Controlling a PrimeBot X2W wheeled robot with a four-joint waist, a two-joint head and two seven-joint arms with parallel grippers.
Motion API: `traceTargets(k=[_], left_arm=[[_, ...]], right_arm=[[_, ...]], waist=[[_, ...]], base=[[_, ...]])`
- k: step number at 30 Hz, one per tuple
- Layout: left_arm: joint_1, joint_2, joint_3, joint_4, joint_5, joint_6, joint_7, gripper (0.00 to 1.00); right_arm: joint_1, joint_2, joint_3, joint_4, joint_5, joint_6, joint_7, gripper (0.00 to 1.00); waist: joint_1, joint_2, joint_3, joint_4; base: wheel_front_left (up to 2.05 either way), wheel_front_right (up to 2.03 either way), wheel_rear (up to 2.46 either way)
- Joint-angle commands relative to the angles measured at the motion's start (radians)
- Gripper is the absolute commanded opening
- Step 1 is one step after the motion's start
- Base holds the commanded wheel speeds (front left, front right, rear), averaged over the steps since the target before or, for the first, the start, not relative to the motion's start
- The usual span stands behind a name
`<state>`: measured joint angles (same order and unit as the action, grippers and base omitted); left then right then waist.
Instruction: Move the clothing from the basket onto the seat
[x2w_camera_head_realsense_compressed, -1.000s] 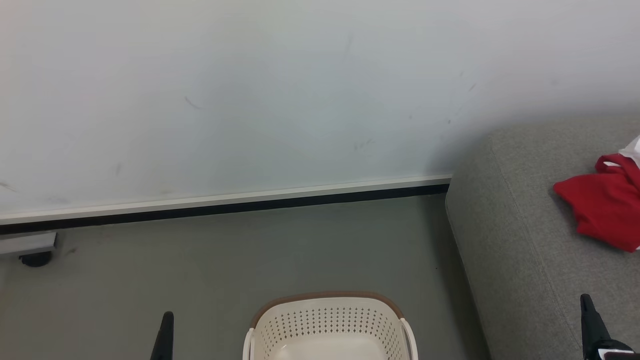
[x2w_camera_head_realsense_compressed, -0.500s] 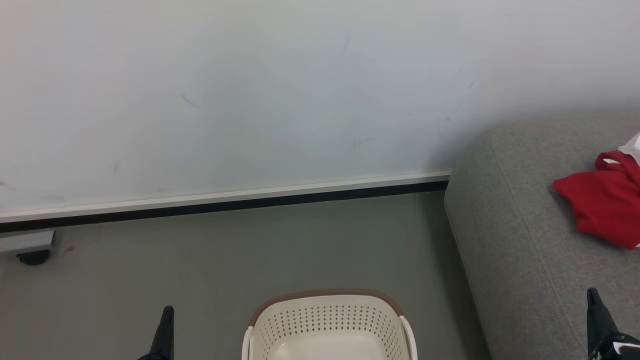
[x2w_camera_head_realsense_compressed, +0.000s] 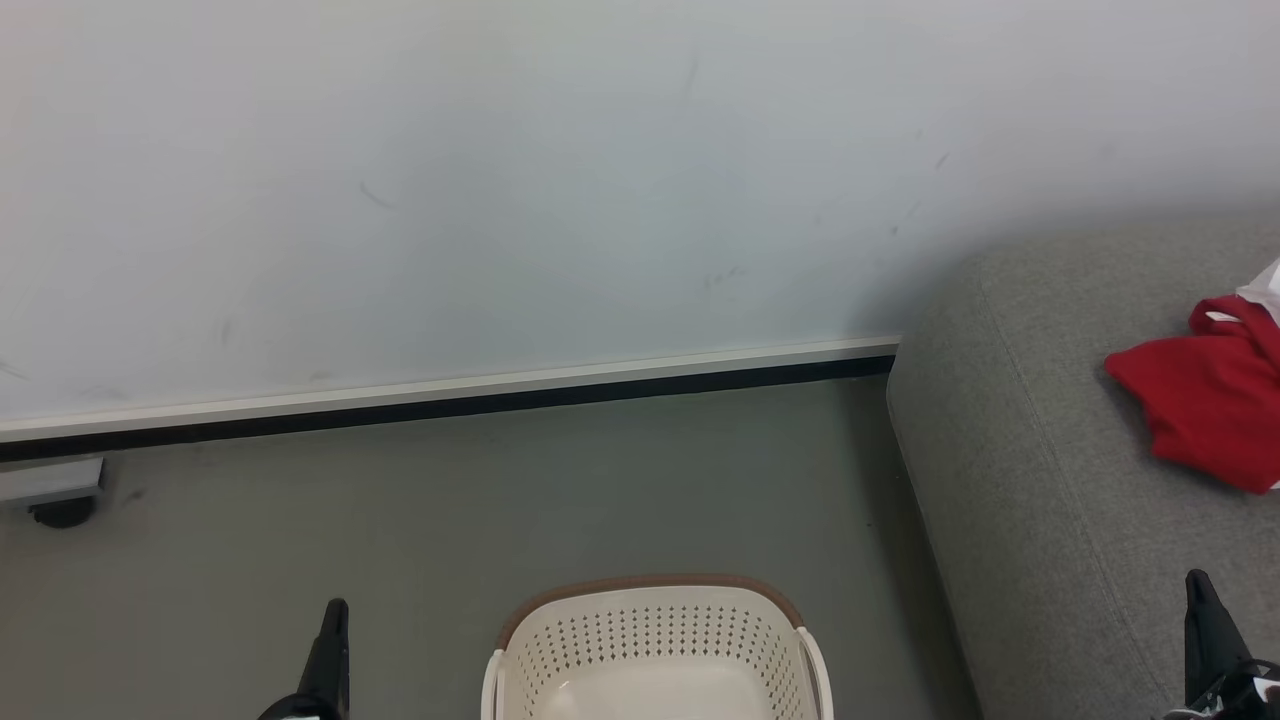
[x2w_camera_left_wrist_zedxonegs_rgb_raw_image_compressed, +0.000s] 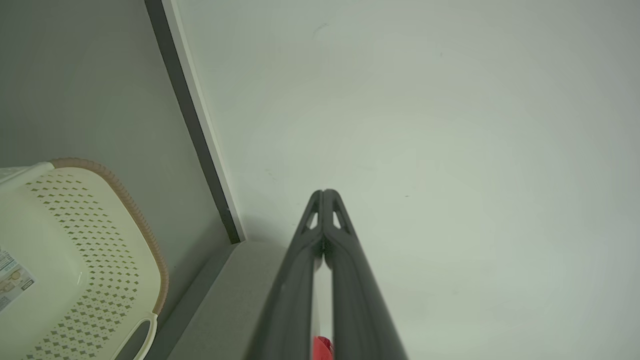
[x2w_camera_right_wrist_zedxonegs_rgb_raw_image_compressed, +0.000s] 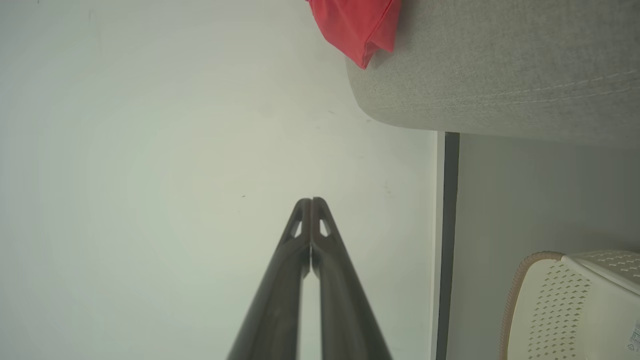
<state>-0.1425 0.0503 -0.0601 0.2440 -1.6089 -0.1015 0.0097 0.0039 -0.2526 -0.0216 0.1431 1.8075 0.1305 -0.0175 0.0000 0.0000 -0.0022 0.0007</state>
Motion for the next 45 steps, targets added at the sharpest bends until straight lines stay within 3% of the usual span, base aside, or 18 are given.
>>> traceTargets(k=[1,45], left_arm=[[-0.004,0.0,0.001,0.003,-0.022,-0.002,0.006,0.0],[-0.007,0.0,0.001,0.002,-0.028,-0.002,0.006,0.0]], right_arm=[[-0.012,-0.01,-0.002,-0.001,0.025,0.0,0.004,0.0],[-0.005,-0.021,0.011,-0.005,0.038,0.0,-0.009,0.0]], waist=[[0.0,0.0,0.001,0.0],[0.0,0.0,0.002,-0.001]], base=[[0.0,0.0,0.0],[0.0,0.0,0.0]])
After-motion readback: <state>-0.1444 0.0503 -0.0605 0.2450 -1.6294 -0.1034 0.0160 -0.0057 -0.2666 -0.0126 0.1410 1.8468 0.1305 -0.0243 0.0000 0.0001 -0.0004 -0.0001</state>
